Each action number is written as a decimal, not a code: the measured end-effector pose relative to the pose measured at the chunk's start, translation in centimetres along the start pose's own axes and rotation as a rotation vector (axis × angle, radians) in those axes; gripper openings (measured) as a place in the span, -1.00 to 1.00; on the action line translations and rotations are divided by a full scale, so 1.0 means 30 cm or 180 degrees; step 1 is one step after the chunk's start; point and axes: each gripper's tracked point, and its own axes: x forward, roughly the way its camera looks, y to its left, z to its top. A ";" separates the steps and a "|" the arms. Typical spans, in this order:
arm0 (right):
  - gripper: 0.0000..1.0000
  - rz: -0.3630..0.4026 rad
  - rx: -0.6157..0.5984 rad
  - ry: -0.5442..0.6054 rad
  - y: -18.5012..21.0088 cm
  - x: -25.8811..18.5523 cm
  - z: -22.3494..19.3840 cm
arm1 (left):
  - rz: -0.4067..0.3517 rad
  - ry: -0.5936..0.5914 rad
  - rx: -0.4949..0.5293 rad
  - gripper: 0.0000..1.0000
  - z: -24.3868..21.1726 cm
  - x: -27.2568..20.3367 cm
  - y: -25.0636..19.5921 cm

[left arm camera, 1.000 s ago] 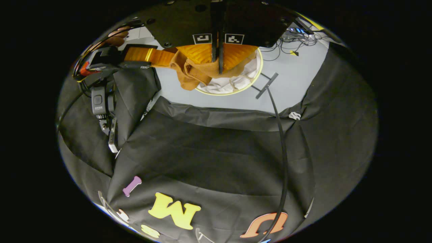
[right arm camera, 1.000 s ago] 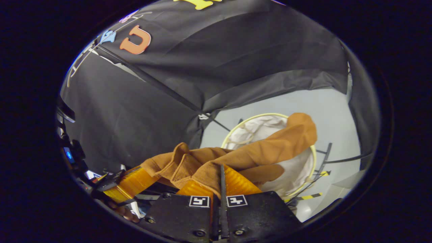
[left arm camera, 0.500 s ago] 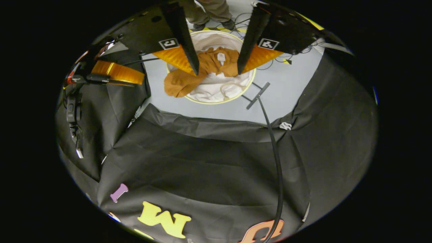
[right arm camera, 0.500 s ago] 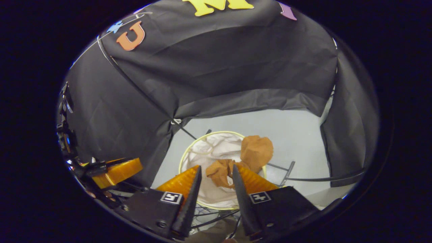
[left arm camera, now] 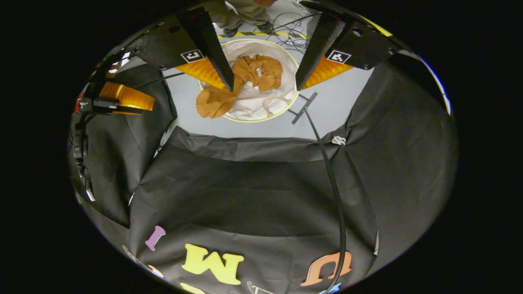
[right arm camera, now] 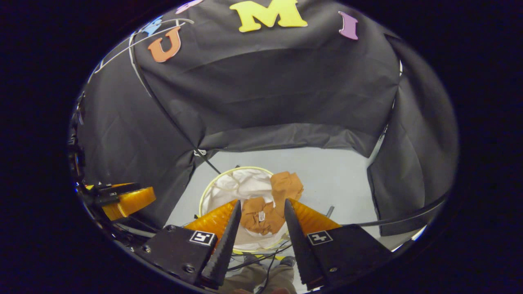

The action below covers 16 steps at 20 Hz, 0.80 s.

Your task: Grasp the clothes on the hanger with both hands and then place them into the laundry hamper below.

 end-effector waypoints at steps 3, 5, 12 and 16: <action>0.37 -0.0038 -0.0134 -0.0262 -0.004 -0.117 0.076 | 0.0063 -0.0154 0.0111 0.90 0.060 -0.086 -0.021; 0.39 -0.0082 -0.0204 -0.0481 -0.021 -0.205 0.130 | 0.0107 -0.0301 0.0191 0.91 0.106 -0.163 -0.037; 0.55 -0.0079 -0.0237 -0.1237 -0.025 -0.577 0.325 | 0.0142 -0.1034 0.0333 0.86 0.321 -0.479 -0.110; 0.87 -0.0107 -0.0284 -0.1637 -0.023 -0.798 0.402 | 0.0137 -0.1455 0.0310 0.86 0.425 -0.688 -0.149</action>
